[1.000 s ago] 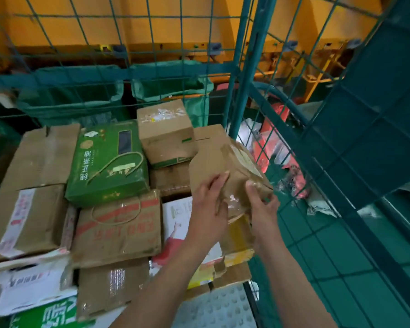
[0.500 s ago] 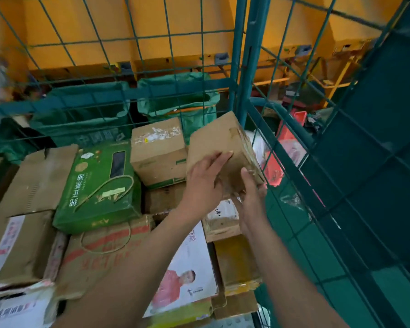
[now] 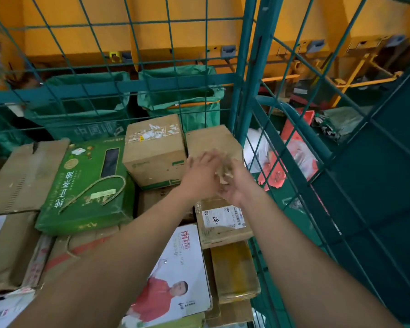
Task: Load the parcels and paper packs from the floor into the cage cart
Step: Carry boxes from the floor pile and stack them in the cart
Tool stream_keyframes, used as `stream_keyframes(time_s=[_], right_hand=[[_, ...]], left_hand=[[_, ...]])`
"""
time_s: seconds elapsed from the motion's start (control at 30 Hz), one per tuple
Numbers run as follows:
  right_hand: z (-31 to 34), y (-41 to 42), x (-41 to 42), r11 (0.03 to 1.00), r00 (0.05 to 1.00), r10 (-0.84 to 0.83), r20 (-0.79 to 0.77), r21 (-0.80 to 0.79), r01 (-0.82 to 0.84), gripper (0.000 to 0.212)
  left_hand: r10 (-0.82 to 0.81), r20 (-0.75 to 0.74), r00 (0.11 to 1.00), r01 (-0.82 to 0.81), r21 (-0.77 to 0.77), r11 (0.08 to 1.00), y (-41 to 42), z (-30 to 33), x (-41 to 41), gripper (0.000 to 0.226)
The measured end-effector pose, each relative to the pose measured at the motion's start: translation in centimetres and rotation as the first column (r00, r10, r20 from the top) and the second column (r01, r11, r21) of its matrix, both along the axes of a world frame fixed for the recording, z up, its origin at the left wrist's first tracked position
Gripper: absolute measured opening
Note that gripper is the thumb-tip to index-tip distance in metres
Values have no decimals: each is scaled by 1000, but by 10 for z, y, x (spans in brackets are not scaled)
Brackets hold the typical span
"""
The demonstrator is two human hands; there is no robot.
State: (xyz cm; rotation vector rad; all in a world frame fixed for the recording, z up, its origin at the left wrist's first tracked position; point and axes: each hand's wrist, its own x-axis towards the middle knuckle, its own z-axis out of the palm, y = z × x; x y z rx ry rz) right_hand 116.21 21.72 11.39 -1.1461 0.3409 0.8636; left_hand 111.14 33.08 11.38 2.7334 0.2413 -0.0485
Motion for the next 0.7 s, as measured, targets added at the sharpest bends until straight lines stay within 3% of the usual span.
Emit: stream_keyframes(time_s=[0.27, 0.4, 0.7], right_hand=[[-16, -4, 3, 998, 999, -39, -22, 46, 40, 35], [-20, -10, -13, 998, 999, -38, -32, 52, 39, 59], [4, -14, -70, 999, 999, -13, 31, 39, 12, 66]], left_hand=[[65, -27, 998, -69, -172, 983, -1, -16, -16, 67], [106, -46, 993, -114, -253, 961, -3, -16, -24, 70], [235, -73, 969, -229, -618, 752, -8, -1, -75, 65]])
